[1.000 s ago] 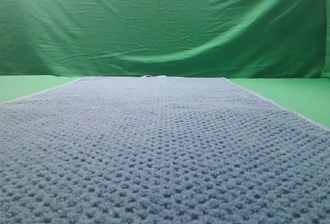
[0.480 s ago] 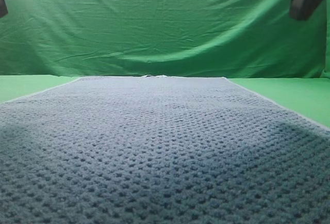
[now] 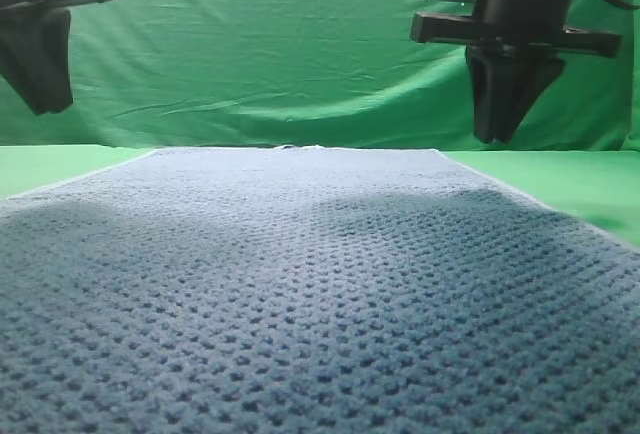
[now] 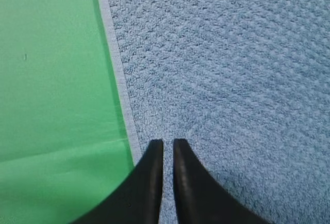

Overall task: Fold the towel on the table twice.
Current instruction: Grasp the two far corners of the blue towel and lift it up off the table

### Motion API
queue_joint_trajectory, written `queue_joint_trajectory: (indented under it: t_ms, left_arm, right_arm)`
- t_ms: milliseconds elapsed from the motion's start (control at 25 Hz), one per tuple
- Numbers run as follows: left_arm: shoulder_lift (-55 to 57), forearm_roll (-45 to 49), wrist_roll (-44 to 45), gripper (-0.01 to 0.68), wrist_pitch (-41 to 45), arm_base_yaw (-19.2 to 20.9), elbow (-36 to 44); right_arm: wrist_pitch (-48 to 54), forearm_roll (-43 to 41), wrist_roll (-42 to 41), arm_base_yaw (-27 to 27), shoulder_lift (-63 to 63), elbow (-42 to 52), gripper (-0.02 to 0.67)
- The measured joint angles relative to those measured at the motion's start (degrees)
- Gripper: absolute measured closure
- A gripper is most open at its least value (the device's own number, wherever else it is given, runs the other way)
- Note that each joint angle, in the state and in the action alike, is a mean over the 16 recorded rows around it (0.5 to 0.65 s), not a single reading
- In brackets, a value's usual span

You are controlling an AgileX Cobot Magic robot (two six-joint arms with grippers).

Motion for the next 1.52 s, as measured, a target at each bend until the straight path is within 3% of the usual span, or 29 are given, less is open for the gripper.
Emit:
queue_joint_trajectory:
  t_ms: [360,560,1200,1360,1520]
  left_arm:
    - [5.5,1.2,-4.3,0.123,0.0,0.0,-2.3]
    - [7.9,3.0,-6.2,0.032,0.6,0.0,-3.5]
    - [15.6,7.7,-8.3,0.041,5.0,-0.1,-9.1]
    - [16.5,7.4,-8.4,0.098,6.0,-0.3,-9.9]
    - [17.1,6.3,-7.9,0.220,6.7,-0.6,-10.5]
  right_arm:
    - [-1.2,-0.2,0.1,0.0,5.2,-3.0,0.108]
    - [-2.3,-0.2,0.1,0.0,6.7,-3.1,0.010]
    - [-5.0,-0.9,0.2,0.0,9.8,-3.6,0.036]
    - [-4.8,-1.2,0.2,0.1,10.2,-3.9,0.063]
    - [-4.3,-1.3,0.1,0.4,10.7,-4.3,0.142]
